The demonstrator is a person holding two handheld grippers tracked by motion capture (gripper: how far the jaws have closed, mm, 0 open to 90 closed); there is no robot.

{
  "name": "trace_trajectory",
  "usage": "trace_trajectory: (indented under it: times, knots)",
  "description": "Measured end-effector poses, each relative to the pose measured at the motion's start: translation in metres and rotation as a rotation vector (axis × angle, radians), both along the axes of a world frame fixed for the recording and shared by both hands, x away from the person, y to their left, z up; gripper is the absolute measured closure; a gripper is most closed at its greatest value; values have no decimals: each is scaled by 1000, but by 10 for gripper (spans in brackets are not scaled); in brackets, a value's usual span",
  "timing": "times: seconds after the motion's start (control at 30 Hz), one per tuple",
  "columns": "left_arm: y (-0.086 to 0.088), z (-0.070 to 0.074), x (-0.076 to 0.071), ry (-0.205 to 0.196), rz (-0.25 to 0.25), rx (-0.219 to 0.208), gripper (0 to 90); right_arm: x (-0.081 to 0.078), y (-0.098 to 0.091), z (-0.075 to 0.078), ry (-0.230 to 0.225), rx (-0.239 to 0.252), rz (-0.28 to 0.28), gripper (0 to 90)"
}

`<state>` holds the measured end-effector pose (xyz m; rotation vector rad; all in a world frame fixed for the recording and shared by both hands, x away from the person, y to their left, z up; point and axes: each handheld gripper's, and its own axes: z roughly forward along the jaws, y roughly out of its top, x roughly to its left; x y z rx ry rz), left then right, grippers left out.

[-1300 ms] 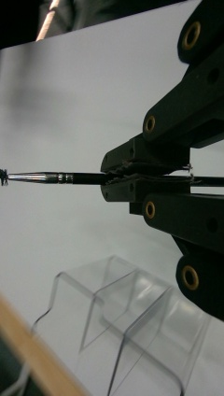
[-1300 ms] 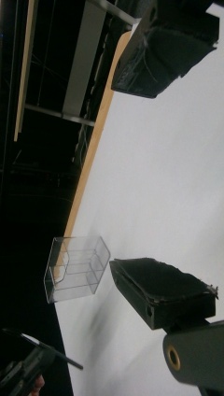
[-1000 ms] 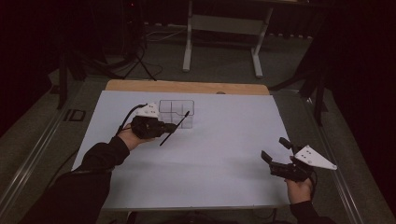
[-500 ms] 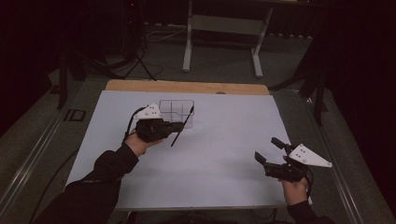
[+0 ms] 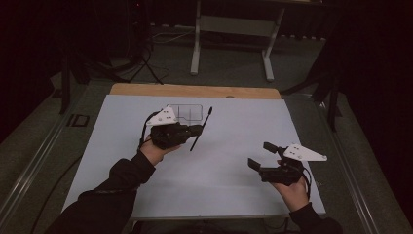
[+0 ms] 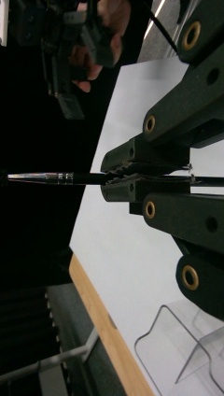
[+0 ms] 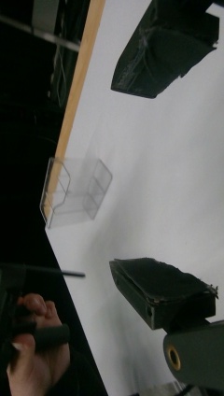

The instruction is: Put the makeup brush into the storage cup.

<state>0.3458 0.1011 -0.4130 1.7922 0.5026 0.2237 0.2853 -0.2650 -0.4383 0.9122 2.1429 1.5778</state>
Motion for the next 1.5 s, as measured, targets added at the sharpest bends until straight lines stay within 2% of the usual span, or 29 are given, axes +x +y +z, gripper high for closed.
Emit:
trace_trajectory:
  times: [0.13,0.27,0.43,0.57,0.77,0.9,0.93,0.97,1.03,1.07,1.17,1.2,1.27,1.37,1.43,1.5]
  knots:
    - [-7,2,-2,-6,10,-19,856,3,21,0,28,16,63,139]
    - [-15,4,-3,-9,-5,-35,856,6,46,-3,59,28,109,182]
    - [-24,5,-5,-15,-15,-49,856,11,65,-3,69,38,137,241]
    - [-30,5,-6,-18,-11,-68,856,17,78,-6,110,57,143,314]
    - [-40,3,-8,-17,-27,-80,856,24,87,-10,149,59,137,384]
    - [-43,3,-9,-15,-35,-102,856,28,90,-12,163,58,140,489]
    - [-44,3,-10,-26,-26,-105,856,28,90,-12,169,65,143,514]
    - [-45,3,-11,-31,-28,-105,856,29,91,-12,171,59,140,573]
    - [-47,2,-12,-32,-24,-115,856,29,92,-12,169,53,139,582]
    - [-48,2,-12,-25,-31,-117,856,29,93,-12,171,33,140,654]
    - [-50,2,-12,-16,-32,-125,856,30,94,-12,182,27,142,686]
    - [-50,2,-12,-14,-31,-124,856,31,93,-13,195,27,143,726]
    - [-52,2,-13,-19,-44,-112,856,31,93,-13,199,29,144,746]
    - [-53,1,-13,-12,-40,-108,855,31,94,-13,197,15,155,844]
    - [-52,0,-11,8,-47,-122,855,30,94,-12,200,10,154,849]
    - [-51,-1,-10,9,-60,-129,854,30,93,-11,200,-5,151,854]
